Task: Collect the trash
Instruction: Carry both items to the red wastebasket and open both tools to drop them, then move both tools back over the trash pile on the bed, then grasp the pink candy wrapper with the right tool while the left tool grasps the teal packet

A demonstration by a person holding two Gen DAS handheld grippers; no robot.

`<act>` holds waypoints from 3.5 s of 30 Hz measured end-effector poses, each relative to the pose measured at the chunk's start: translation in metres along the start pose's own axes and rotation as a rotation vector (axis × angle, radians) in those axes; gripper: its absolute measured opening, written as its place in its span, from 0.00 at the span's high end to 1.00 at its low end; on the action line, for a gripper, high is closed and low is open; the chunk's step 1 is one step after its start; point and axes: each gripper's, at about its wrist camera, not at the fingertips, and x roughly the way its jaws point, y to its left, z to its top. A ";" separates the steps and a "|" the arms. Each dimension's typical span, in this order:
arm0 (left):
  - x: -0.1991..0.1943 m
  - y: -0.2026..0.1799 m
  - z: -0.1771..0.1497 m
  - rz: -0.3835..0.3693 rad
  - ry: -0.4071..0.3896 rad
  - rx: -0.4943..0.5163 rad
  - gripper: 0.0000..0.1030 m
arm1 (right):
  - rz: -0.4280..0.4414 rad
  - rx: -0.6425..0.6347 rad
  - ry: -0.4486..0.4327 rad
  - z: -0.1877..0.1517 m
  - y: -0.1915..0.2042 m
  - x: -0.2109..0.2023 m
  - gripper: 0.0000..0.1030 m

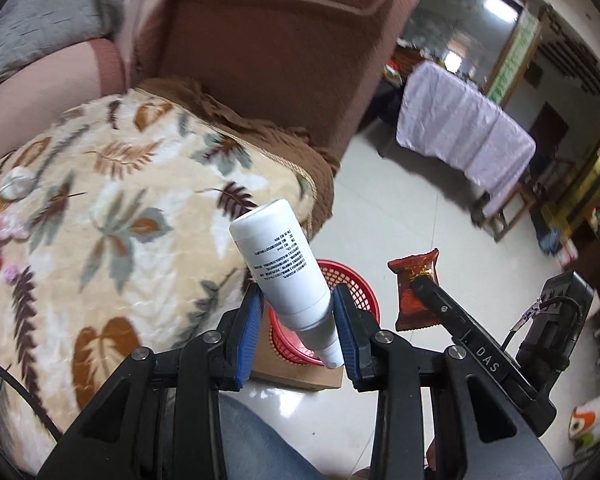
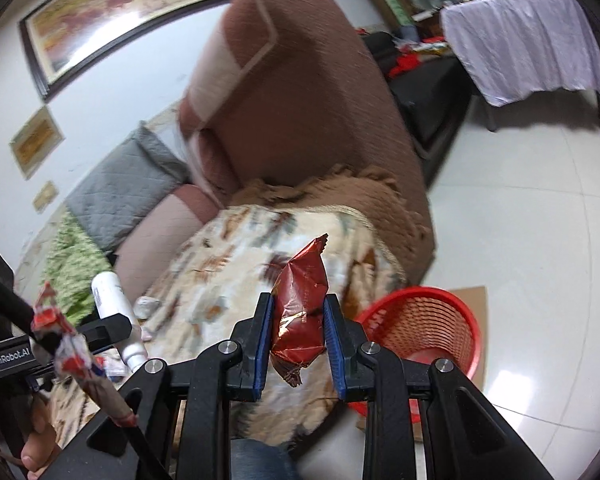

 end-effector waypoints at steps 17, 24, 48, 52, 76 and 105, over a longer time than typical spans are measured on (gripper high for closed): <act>0.154 -0.034 0.006 -0.069 0.297 0.081 0.67 | -0.115 0.208 0.062 -0.006 -0.084 0.049 0.74; 0.180 -0.026 0.005 -0.085 0.362 0.030 0.61 | -0.126 0.245 0.074 -0.005 -0.093 0.057 0.67; -0.077 0.107 -0.059 0.185 -0.085 -0.201 0.37 | 0.268 -0.139 -0.016 -0.014 0.116 0.009 0.23; -0.121 0.145 -0.084 0.268 -0.145 -0.287 0.37 | 0.325 -0.271 0.007 -0.037 0.171 0.008 0.23; -0.275 0.310 -0.161 0.459 -0.389 -0.763 0.36 | 0.512 -0.491 0.196 -0.105 0.320 0.054 0.17; -0.182 0.506 -0.086 0.446 -0.088 -0.999 0.36 | 0.409 -0.427 0.465 -0.161 0.360 0.282 0.48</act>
